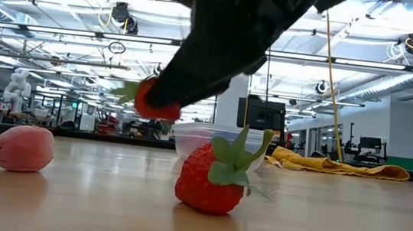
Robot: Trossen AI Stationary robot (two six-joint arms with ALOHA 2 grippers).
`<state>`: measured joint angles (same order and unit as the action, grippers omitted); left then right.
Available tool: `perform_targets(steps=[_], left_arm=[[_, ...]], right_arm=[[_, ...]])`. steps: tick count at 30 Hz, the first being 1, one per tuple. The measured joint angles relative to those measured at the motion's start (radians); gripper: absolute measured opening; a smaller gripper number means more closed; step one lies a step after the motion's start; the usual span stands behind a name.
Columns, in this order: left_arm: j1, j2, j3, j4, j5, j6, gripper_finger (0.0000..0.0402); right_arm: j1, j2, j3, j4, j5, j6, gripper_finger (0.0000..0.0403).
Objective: Pick and placing Produce into tupperware
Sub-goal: Put the top red strawberry into the transparent container
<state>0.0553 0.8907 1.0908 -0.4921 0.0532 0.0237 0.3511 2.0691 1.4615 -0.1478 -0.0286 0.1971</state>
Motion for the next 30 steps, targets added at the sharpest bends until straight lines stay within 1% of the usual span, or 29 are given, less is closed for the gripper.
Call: perform_targets(steps=[3,8,11,15,21,26,30], left_arm=[[-0.011,0.000,0.000,0.000,0.000,0.000,0.0196],[-0.031,0.000,0.000,-0.003,0.000,0.001,0.0196],[-0.038,0.000,0.000,-0.005,-0.001,0.007,0.0196],[-0.045,0.000,0.000,-0.006,-0.001,0.021,0.0196],[-0.045,0.000,0.000,-0.006,-0.001,0.024,0.0196],[-0.045,0.000,0.000,-0.006,-0.001,0.024,0.0195],[-0.045,0.000,0.000,-0.006,-0.002,0.034,0.0196]], right_arm=[[-0.013,-0.045,0.000,-0.059,0.046,-0.034,0.0142],[-0.052,-0.135,0.000,-0.210,0.177,-0.087,0.0143],[-0.087,-0.183,0.000,-0.257,0.212,-0.114,0.0143],[-0.146,-0.227,0.004,-0.305,0.211,-0.134,0.0143],[-0.243,-0.228,0.002,-0.436,0.211,-0.131,0.0143],[-0.299,-0.228,-0.013,-0.432,0.205,-0.131,0.0143],[-0.322,-0.230,-0.053,-0.379,0.109,-0.132,0.0143]])
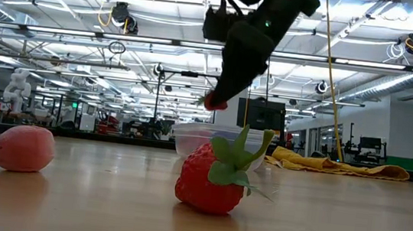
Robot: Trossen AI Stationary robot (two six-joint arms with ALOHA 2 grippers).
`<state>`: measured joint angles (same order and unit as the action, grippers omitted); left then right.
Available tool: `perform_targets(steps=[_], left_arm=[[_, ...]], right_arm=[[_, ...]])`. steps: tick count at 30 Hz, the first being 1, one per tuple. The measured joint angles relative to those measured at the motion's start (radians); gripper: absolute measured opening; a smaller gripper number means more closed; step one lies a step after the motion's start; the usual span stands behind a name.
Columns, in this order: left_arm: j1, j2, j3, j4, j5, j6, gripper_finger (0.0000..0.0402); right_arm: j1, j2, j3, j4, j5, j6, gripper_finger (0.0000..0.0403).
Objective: Pick and placing Produce into tupperware
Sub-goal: Put the top red strawberry into the transparent container
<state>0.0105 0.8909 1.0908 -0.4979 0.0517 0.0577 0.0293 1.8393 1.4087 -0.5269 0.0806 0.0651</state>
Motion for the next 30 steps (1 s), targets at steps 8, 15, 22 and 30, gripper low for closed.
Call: perform_targets(steps=[8,15,22,30], left_arm=[[0.000,0.000,0.000,0.000,0.000,0.025,0.0196],[0.000,0.000,0.000,0.000,-0.001,0.018,0.0196],[0.000,0.000,0.000,0.000,-0.001,0.018,0.0196],[0.000,0.000,0.000,0.000,-0.002,0.019,0.0196]], right_arm=[[-0.004,0.002,-0.061,0.049,-0.008,-0.005,0.0143],[-0.002,0.002,-0.081,0.128,-0.008,-0.056,0.0143],[-0.012,0.002,-0.116,0.179,-0.007,-0.073,0.0143],[-0.030,0.002,-0.158,0.220,-0.007,-0.078,0.0146]])
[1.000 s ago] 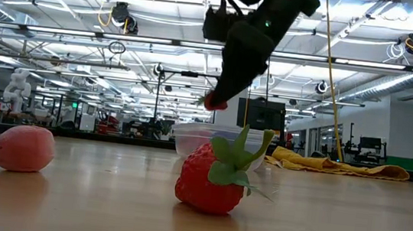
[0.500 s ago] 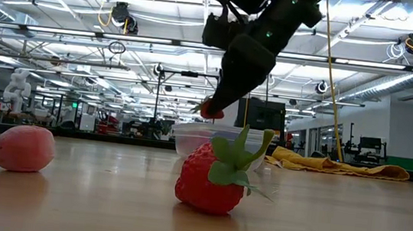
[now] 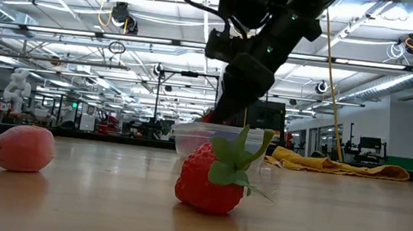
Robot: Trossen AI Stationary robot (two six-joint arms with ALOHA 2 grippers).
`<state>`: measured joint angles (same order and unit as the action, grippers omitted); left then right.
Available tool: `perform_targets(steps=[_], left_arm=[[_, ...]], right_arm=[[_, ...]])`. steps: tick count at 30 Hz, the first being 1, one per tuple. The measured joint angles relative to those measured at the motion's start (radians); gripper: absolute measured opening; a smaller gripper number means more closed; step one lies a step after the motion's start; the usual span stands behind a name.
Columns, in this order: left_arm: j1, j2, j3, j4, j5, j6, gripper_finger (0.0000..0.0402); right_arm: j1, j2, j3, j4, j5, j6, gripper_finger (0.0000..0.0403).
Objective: Pick and placing Produce into tupperware
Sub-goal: Put the top red strawberry into the transparent container, then put the red strawberry into the transparent container
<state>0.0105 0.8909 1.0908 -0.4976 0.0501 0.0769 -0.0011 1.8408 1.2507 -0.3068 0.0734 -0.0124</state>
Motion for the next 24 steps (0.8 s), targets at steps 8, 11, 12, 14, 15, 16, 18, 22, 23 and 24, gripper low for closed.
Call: perform_targets(steps=[8,11,12,14,15,16,18,22,23,24], left_arm=[[0.000,0.000,0.000,0.000,0.000,0.000,0.0196],[0.000,0.000,0.000,0.000,0.000,0.000,0.0196],[0.000,0.000,0.000,0.000,0.000,0.000,0.0196],[0.000,0.000,0.000,0.000,0.000,0.000,0.0196],[0.000,0.000,0.000,0.000,0.000,0.000,0.0196],[0.000,0.000,0.000,0.000,0.000,0.000,0.0196],[0.000,0.000,0.000,0.000,0.000,0.001,0.0196],[0.000,0.000,0.000,0.000,0.000,0.007,0.0196],[0.000,0.000,0.000,0.000,-0.002,0.007,0.0196],[0.000,0.000,0.000,0.000,-0.007,0.006,0.0196]], right_arm=[[-0.005,0.000,-0.001,0.005,0.000,-0.003,0.0172],[-0.005,0.000,-0.001,0.004,0.000,-0.003,0.0181],[-0.005,0.000,-0.001,0.004,0.000,-0.004,0.0184],[-0.005,0.000,-0.001,0.004,0.000,-0.004,0.0189],[-0.005,0.000,-0.001,0.004,0.000,-0.009,0.0191],[-0.005,0.000,-0.001,0.005,0.000,-0.018,0.0193],[-0.005,-0.001,-0.001,0.016,0.000,-0.040,0.0196],[-0.005,-0.022,-0.001,0.059,0.002,-0.090,0.0198],[-0.005,-0.034,-0.001,0.063,0.002,-0.097,0.0198],[-0.005,-0.047,-0.001,0.063,0.002,-0.103,0.0199]])
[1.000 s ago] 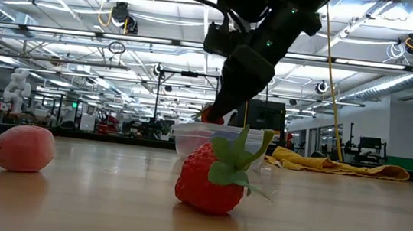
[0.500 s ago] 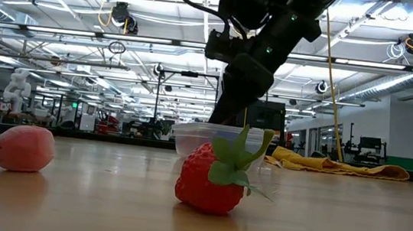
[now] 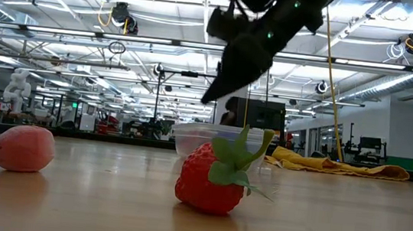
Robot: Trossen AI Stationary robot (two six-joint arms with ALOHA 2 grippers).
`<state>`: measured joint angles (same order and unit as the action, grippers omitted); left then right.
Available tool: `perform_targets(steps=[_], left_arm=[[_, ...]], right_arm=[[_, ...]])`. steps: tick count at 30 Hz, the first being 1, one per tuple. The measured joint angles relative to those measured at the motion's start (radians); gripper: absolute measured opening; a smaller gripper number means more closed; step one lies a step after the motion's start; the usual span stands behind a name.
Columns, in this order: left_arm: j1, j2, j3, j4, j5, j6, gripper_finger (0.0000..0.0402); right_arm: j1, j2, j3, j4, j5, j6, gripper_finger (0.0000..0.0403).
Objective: Pick and placing Produce into tupperware
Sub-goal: Put the red strawberry into the transparent container
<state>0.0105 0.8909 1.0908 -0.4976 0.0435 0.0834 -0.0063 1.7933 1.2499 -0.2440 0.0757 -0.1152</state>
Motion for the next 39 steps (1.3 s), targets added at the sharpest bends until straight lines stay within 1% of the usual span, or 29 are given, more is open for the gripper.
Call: perform_targets(steps=[3,6,9,11,13,17,21,25,28,34,39], left_arm=[[0.000,0.000,0.000,0.000,-0.002,0.000,0.0196],[0.000,0.000,0.000,0.000,-0.002,-0.003,0.0196],[0.000,0.000,0.000,0.000,-0.002,-0.003,0.0196],[0.000,0.000,0.000,0.000,-0.002,-0.002,0.0196],[0.000,0.000,0.000,0.000,-0.002,-0.002,0.0196],[0.000,0.000,0.000,0.000,-0.002,-0.006,0.0196],[0.000,0.000,0.000,0.000,-0.002,-0.017,0.0196],[0.000,0.000,0.000,0.000,-0.002,-0.017,0.0196],[0.000,0.000,0.000,0.001,-0.002,-0.017,0.0196],[0.000,0.000,0.000,0.000,-0.002,-0.013,0.0196],[0.000,0.000,0.000,0.000,-0.002,-0.010,0.0196]], right_arm=[[0.007,-0.049,0.000,0.007,0.001,0.017,0.0199],[0.044,-0.096,0.001,0.004,-0.002,0.124,0.0199],[0.111,-0.115,0.001,-0.015,-0.074,0.183,0.0199],[0.165,-0.113,0.001,-0.013,-0.126,0.200,0.0199],[0.222,-0.105,0.001,-0.011,-0.150,0.203,0.0199],[0.320,-0.100,0.001,-0.009,-0.159,0.203,0.0199],[0.381,-0.101,-0.001,0.010,-0.157,0.206,0.0199],[0.404,-0.082,-0.053,0.160,-0.157,0.208,0.0199],[0.400,-0.035,-0.096,0.240,-0.156,0.209,0.0199],[0.389,0.060,-0.103,0.240,-0.155,0.157,0.0199],[0.391,0.070,-0.102,0.220,-0.158,0.125,0.0200]])
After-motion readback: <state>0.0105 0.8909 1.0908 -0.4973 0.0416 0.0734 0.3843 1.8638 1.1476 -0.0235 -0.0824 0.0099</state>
